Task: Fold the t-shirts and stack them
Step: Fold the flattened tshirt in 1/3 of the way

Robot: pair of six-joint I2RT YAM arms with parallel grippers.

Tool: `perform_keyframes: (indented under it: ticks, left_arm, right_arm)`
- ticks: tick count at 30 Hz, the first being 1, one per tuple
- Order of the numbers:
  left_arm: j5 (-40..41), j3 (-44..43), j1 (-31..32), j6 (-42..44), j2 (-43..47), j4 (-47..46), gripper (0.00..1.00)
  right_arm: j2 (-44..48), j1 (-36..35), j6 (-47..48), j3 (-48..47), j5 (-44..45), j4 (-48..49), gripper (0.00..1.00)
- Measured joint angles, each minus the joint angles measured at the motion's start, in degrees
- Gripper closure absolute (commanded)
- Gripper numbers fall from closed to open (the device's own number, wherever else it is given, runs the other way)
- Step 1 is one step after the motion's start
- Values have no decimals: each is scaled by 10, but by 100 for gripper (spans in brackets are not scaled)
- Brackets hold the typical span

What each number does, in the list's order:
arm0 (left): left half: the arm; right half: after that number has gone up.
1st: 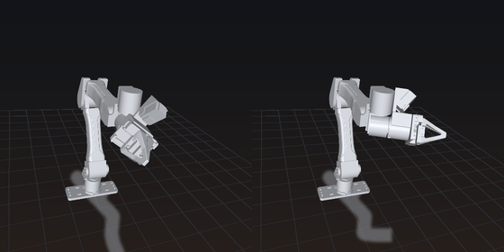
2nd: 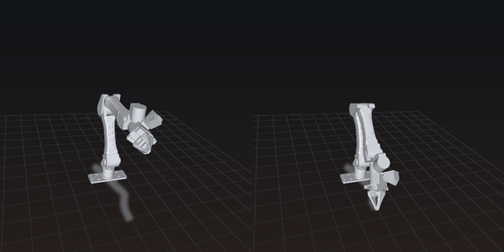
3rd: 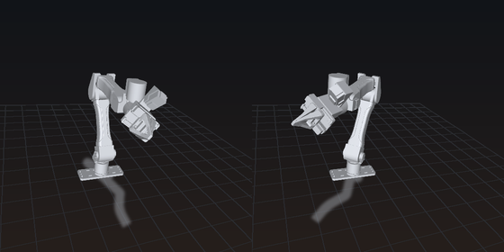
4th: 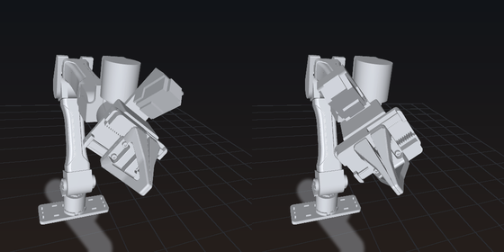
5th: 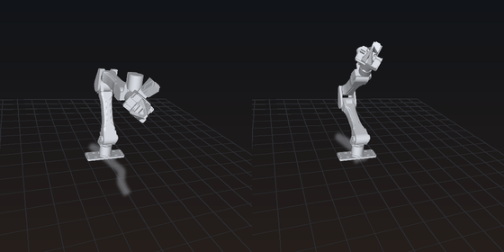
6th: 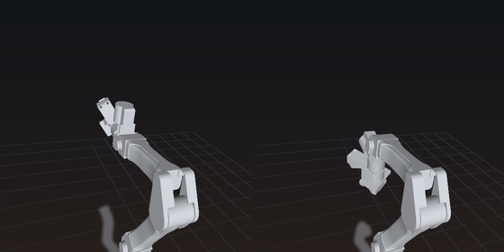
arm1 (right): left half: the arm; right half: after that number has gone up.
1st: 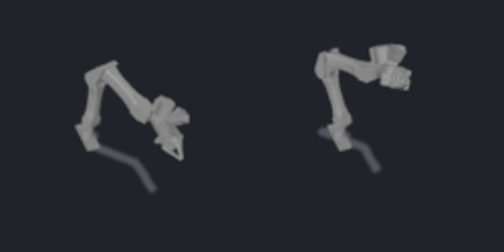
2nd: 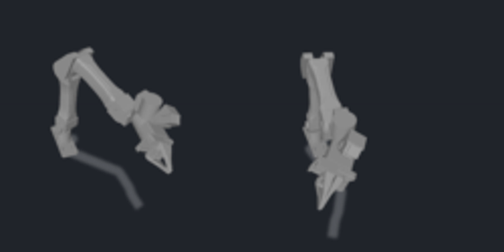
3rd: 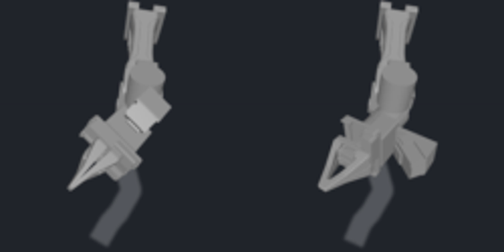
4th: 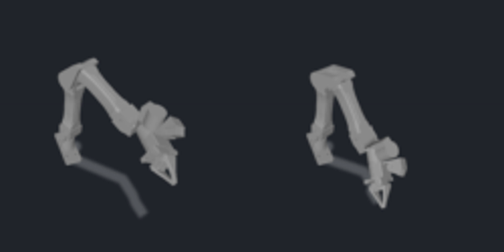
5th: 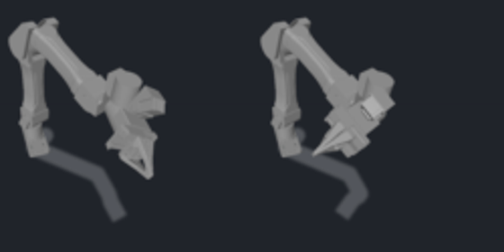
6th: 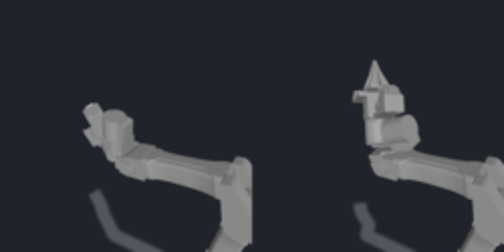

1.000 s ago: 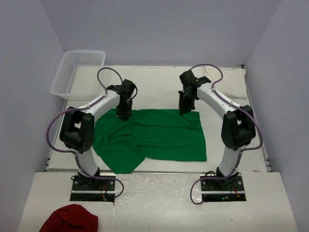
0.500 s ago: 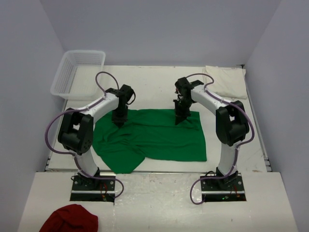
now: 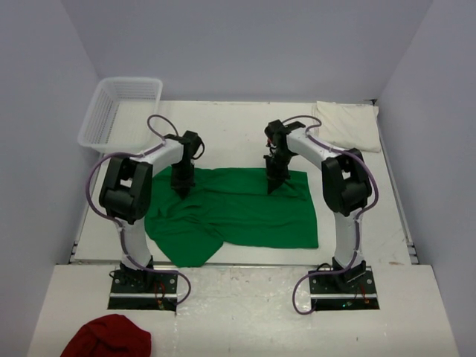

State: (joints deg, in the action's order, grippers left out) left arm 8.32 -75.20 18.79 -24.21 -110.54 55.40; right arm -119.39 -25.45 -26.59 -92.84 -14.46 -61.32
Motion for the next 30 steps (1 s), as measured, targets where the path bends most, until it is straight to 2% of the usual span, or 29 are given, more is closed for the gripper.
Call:
perform_keyframes:
  ticks: [13,20,30]
  left_arm:
    - [-43,-32,-1,14,-31,-5,100]
    - [-52,-32,-3,14,-31,-6,100]
    - [-55,-31,-4,15,-31,-8,100]
  right_arm:
    - [-67,0,5,-90,5,-35,100]
    - [-68,0,24,-94,45,3,100]
    - [-82,0,35,-93,42,61,100]
